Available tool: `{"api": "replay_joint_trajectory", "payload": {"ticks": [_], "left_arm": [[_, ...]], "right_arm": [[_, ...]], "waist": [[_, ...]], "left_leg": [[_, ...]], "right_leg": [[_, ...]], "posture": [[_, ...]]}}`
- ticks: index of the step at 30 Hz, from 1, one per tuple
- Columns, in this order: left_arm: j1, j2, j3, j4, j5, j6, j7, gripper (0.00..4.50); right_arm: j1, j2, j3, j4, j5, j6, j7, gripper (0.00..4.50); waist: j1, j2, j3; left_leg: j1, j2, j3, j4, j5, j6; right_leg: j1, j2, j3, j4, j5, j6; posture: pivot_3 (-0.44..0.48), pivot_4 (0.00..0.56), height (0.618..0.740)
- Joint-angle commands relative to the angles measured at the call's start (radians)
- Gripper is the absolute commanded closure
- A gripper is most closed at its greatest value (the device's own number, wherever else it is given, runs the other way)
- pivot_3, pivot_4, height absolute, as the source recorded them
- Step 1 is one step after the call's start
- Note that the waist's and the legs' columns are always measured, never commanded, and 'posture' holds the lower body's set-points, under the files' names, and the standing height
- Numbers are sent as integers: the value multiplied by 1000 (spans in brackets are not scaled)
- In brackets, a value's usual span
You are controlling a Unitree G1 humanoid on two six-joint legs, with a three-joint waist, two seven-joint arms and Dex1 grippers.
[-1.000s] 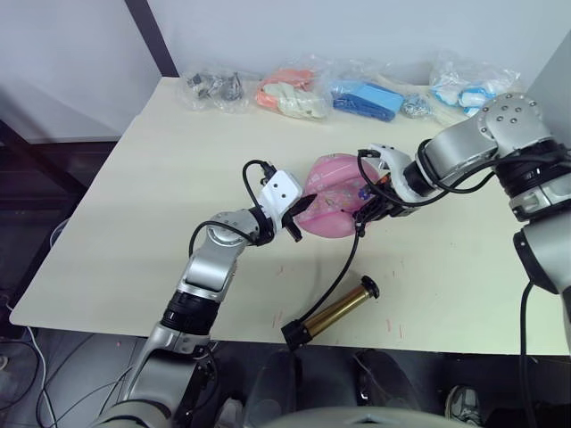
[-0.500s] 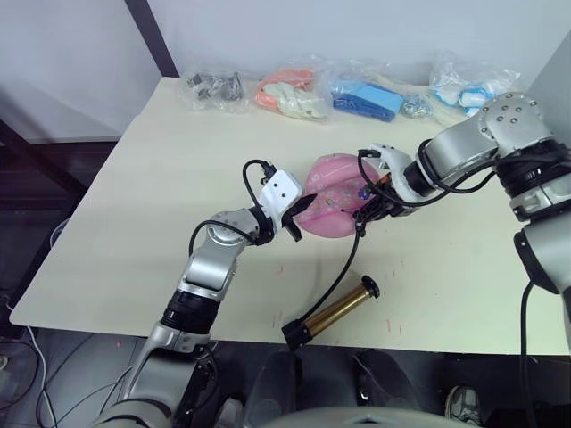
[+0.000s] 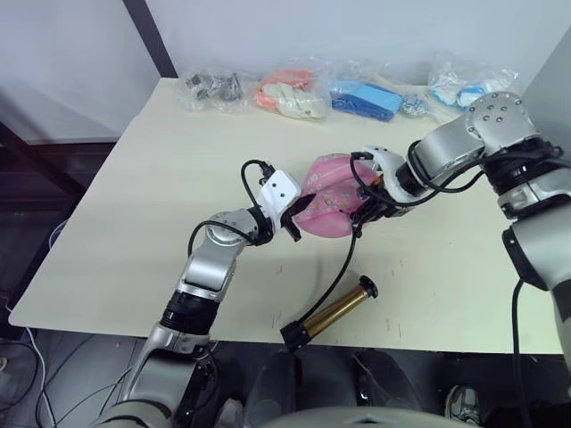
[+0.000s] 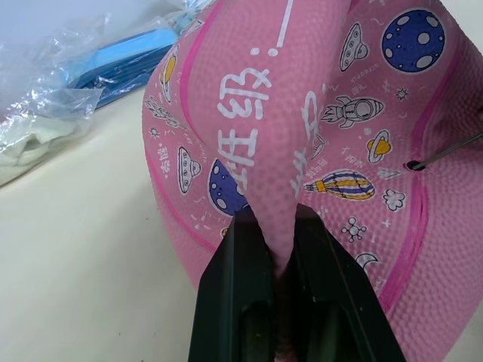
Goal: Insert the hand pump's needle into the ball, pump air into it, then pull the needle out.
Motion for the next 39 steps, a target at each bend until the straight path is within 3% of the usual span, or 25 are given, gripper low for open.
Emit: {"api": "replay_joint_trajectory", "payload": {"ticks": [1, 28, 39], "left_arm": [[29, -8, -28, -6, -9, 33, -25, 4464], [32, -43, 12, -93, -125, 197, -61, 4464], [48, -48, 5, -125, -134, 233, -73, 4464]], "right_arm": [[-38, 29, -47, 37, -50, 5, -8, 4197], [-73, 223, -356, 198, -352, 5, -38, 4197], [-63, 339, -626, 210, -545, 2, -115, 4197]], "waist": [[-2, 0, 0], [-28, 1, -1], [-33, 1, -1]], "left_leg": [[0, 0, 0, 0, 0, 0], [2, 1, 1, 0, 0, 0], [5, 4, 3, 0, 0, 0]], "right_leg": [[0, 0, 0, 0, 0, 0], [0, 1, 1, 2, 1, -1], [0, 5, 2, 3, 3, -5]], "posture": [[0, 150, 740], [0, 150, 740], [0, 150, 740]]}}
